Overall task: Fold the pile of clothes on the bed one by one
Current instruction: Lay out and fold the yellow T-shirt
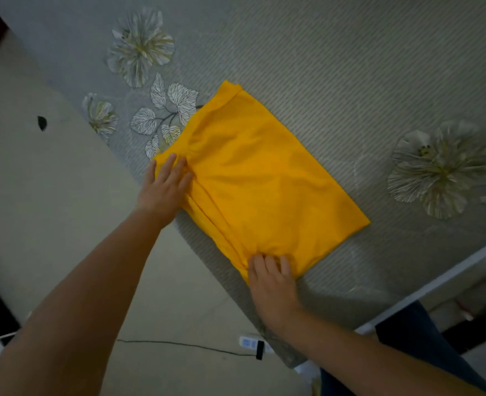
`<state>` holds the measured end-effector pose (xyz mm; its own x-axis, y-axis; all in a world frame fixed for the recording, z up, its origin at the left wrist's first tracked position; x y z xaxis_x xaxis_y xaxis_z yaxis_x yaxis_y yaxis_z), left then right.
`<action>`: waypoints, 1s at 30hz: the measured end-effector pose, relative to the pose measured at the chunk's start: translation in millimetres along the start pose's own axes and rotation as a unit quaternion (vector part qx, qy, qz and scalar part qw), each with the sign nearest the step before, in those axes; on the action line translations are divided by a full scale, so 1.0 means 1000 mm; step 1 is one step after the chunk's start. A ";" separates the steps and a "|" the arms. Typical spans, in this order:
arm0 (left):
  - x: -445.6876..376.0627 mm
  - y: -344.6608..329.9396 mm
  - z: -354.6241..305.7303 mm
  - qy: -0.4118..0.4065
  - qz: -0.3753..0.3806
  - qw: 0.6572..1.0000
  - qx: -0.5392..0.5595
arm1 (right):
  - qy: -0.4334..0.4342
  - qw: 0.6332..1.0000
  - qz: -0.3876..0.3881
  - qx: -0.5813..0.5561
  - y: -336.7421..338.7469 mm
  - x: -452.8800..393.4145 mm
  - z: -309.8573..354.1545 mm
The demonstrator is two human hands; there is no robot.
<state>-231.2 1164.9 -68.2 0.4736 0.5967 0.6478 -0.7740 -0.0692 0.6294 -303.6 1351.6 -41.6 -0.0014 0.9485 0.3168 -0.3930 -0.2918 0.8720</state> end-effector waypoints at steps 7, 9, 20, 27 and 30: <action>0.044 0.027 -0.056 -0.063 -0.198 0.977 0.036 | -0.031 0.999 -0.038 0.013 -0.006 -0.002 0.013; 0.048 0.023 -0.065 -0.085 -0.180 0.979 0.036 | -0.016 0.999 -0.019 0.025 -0.016 -0.011 0.020; 0.050 0.045 -0.112 -0.136 -0.189 0.970 0.065 | 0.040 0.997 -0.010 0.068 -0.013 0.019 -0.052; 0.037 0.105 -0.174 -0.161 -0.239 0.947 0.141 | 0.076 0.988 -0.032 0.132 0.026 0.067 -0.169; 0.032 0.119 -0.182 -0.140 -0.231 0.948 0.171 | 0.081 0.982 -0.084 0.150 0.031 0.065 -0.169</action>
<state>-384.6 1321.7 -50.9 0.8582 0.3951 0.3276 -0.2979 -0.1363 0.9448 -471.4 1425.1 -57.4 -0.1155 0.9863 0.1177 -0.1120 -0.1307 0.9851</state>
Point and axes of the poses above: each hand's wrist, its own x-axis away from the middle knuckle, its own y-axis out of the back of the hand, z = x × y, the point moved 10 cm from there along -x, towards the middle knuckle, and after that the axes turned 11 degrees about -x, right-handed, at the moved point
